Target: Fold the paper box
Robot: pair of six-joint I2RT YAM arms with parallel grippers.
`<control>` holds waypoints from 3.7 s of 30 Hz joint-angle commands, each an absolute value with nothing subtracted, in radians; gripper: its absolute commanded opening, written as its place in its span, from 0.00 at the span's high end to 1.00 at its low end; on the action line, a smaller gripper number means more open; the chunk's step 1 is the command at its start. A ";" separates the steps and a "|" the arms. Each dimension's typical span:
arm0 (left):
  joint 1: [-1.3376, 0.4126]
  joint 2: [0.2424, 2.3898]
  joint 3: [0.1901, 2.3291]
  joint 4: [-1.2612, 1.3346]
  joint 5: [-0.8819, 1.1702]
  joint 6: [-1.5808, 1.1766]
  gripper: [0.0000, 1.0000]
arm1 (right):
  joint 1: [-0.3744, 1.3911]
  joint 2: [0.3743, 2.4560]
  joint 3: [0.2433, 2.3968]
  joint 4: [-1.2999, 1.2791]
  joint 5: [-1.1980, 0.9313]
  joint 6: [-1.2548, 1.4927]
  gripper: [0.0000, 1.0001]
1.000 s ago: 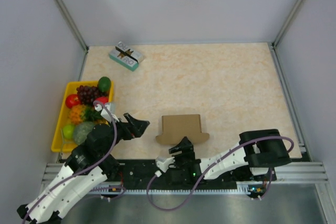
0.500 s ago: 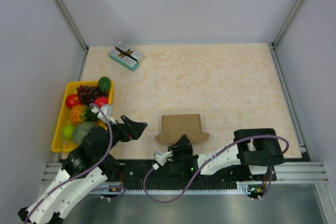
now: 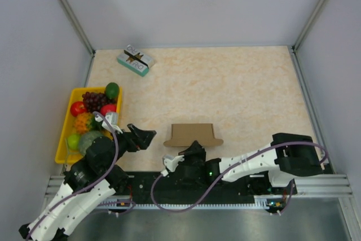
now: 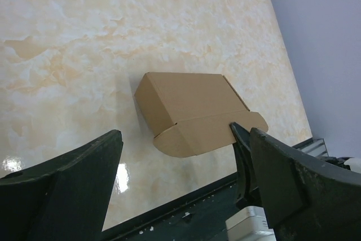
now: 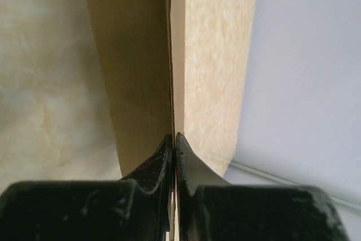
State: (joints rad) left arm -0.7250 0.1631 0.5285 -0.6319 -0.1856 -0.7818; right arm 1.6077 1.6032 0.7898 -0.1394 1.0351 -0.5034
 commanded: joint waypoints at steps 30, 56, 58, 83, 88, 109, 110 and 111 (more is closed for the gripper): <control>-0.726 0.187 0.608 -0.672 -0.150 -0.730 0.02 | 1.080 1.638 1.453 -1.068 -0.124 -0.360 1.00; -0.724 0.256 0.459 -0.532 -0.071 -0.738 0.15 | 1.060 1.579 1.416 -0.922 0.147 -0.417 0.57; -0.724 0.328 0.474 -0.526 -0.028 -0.724 0.14 | 1.060 1.513 1.398 -0.898 0.147 -0.356 0.50; -0.726 1.048 0.946 -0.735 0.199 -0.264 0.49 | 0.713 1.048 0.947 -0.787 -0.081 0.224 0.46; -0.726 1.063 0.948 -0.732 0.189 -0.250 0.56 | 0.713 1.043 0.933 -0.769 -0.074 0.218 0.58; -0.726 1.060 0.934 -0.716 0.152 -0.270 0.52 | 0.712 1.075 0.911 -0.716 -0.084 0.230 0.64; -0.726 1.057 0.936 -0.724 0.143 -0.267 0.50 | 0.712 1.072 0.911 -0.716 -0.084 0.229 0.62; -0.726 1.048 0.936 -0.724 0.132 -0.258 0.49 | 0.713 1.071 0.913 -0.716 -0.081 0.227 0.62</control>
